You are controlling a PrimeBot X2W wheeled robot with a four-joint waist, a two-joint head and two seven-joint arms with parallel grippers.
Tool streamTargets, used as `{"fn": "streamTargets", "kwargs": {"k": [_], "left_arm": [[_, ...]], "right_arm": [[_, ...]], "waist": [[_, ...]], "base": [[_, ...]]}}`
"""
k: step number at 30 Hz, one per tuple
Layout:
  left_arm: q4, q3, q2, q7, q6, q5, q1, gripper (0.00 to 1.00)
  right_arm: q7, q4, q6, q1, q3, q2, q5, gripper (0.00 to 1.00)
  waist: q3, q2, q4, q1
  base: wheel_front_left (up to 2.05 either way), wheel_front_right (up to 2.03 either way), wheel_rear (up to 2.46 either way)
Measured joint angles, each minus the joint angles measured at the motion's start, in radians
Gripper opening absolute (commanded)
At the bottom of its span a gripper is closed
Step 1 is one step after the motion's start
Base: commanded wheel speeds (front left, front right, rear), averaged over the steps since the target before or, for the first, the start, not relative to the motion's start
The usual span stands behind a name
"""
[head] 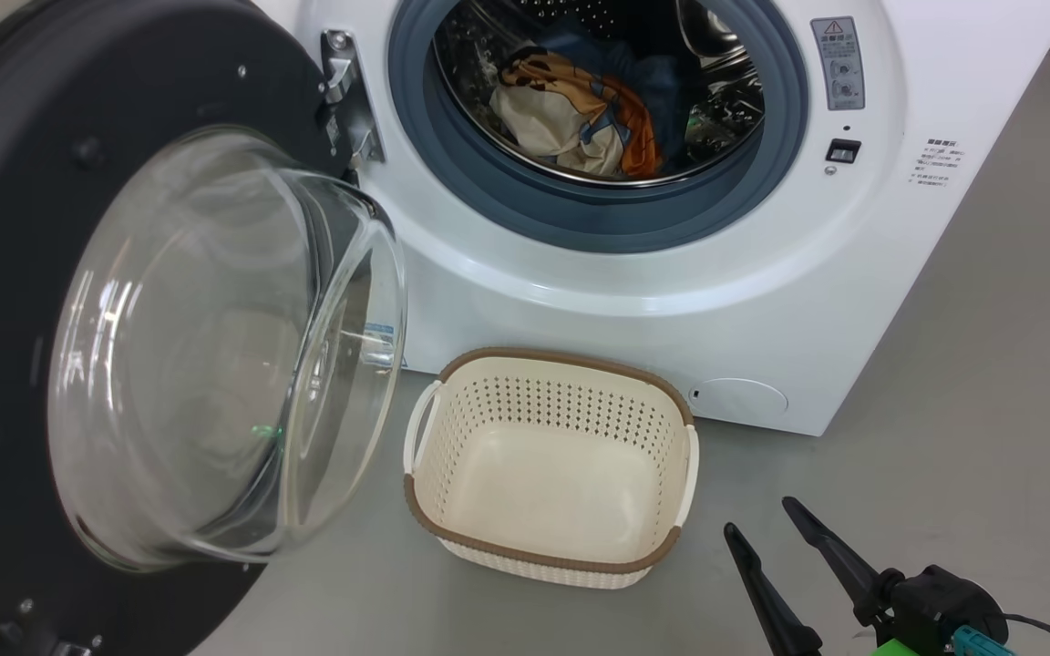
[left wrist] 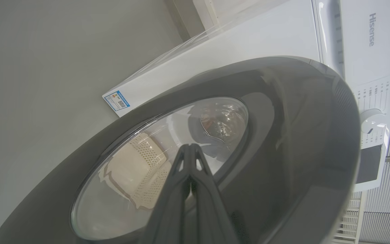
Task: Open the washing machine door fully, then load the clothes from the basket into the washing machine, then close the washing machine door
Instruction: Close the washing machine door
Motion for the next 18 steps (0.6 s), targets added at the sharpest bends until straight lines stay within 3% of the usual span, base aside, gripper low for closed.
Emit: {"fn": "streamTargets", "kwargs": {"k": [18], "left_arm": [[-0.026,-0.045,-0.072,-0.012,-0.019,-0.023,-0.05,0.0]], "right_arm": [[0.0,0.001,0.0,-0.005,-0.005,0.029,0.0,1.0]], "waist": [[0.003,0.0,-0.051,0.0]], "base": [[0.0,0.0,0.0]]}}
